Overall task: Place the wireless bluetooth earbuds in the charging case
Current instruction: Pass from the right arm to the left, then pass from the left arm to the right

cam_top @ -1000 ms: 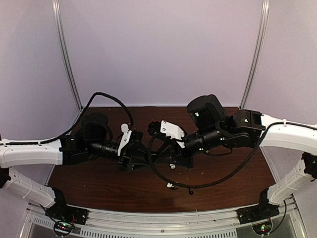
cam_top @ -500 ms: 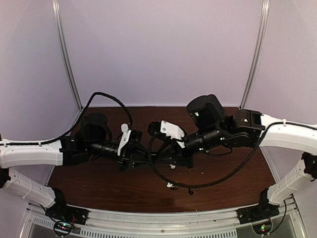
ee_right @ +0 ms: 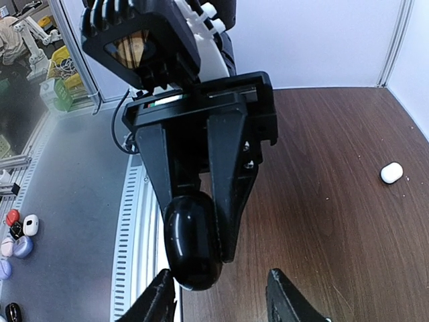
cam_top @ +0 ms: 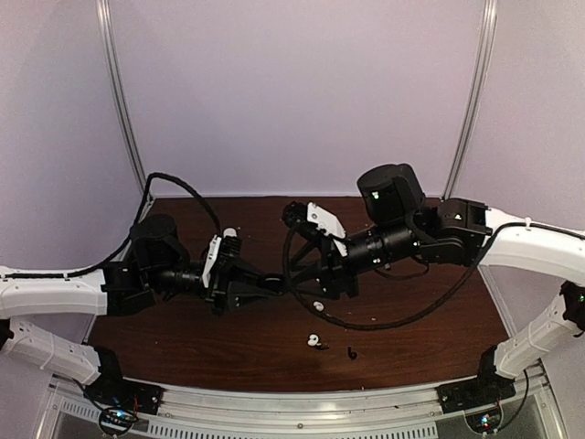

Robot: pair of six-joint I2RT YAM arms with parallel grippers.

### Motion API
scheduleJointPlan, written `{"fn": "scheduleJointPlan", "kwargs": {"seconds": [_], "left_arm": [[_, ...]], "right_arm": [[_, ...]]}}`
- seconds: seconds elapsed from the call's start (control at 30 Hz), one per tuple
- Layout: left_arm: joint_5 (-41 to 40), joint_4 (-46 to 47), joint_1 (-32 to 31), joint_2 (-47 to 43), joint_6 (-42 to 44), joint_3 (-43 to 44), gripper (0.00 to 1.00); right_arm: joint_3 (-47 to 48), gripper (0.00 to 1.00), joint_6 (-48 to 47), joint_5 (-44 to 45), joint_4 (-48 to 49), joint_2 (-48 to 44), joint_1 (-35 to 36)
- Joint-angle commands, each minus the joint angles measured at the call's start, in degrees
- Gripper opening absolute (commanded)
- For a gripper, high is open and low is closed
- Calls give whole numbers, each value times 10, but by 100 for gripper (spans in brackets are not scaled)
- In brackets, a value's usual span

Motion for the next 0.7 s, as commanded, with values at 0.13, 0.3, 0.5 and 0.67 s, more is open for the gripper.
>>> {"fn": "scheduleJointPlan", "kwargs": {"seconds": [0.13,0.3,0.5,0.67], "left_arm": [[29,100,-5,-25,-18,-21,1],[-2,161,-5,-20,-77,-40,0],[-35,251,-5,-12,-127,-75,0],[-42,261,-5,-3,-131,-71,0]], "right_arm": [[-23,49,42,36,64,-27,-37],[-35,62,38,8,88,-36,-43],[-78,83,49,-67,163,-69,-42],[-62,78,41,-85,169,-53,-29]]}}
